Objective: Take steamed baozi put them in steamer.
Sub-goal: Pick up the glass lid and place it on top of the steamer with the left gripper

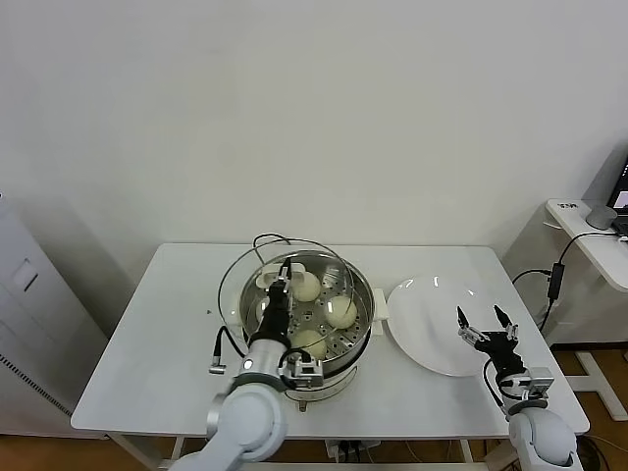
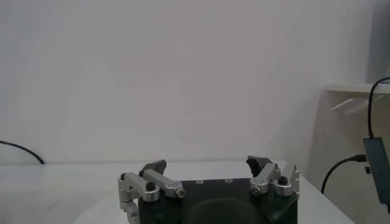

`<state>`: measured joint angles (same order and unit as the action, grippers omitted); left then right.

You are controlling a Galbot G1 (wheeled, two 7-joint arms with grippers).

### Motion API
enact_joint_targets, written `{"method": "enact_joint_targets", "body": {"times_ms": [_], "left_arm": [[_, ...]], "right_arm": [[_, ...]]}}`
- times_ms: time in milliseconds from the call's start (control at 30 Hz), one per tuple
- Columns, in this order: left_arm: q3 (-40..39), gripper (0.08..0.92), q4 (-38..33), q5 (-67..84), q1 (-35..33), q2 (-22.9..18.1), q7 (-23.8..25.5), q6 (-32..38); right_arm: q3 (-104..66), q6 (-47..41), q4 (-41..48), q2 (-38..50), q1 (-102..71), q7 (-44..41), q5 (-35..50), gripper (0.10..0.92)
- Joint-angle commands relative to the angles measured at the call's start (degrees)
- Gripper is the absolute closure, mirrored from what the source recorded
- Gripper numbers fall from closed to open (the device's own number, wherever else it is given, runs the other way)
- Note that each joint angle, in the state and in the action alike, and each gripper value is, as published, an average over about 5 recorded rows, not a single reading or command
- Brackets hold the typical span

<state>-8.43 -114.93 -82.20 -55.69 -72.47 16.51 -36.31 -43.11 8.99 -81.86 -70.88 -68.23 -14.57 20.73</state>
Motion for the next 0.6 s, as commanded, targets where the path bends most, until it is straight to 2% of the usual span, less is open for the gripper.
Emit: {"method": "enact_joint_targets", "body": {"times_ms": [33, 600], "left_arm": [[-2.6, 0.893, 3.6, -2.3, 0.9, -4.1, 0.3, -0.7], [-2.8, 0.893, 7.9, -4.2, 0.5, -5.6, -1.7, 1.0]], "right_arm": [[-0.4, 0.2, 0.2, -0.1, -0.1, -0.1, 0.0, 0.203], [-0.7, 0.3, -0.2, -0.1, -0.5, -0.4, 0.2, 0.203]]}}
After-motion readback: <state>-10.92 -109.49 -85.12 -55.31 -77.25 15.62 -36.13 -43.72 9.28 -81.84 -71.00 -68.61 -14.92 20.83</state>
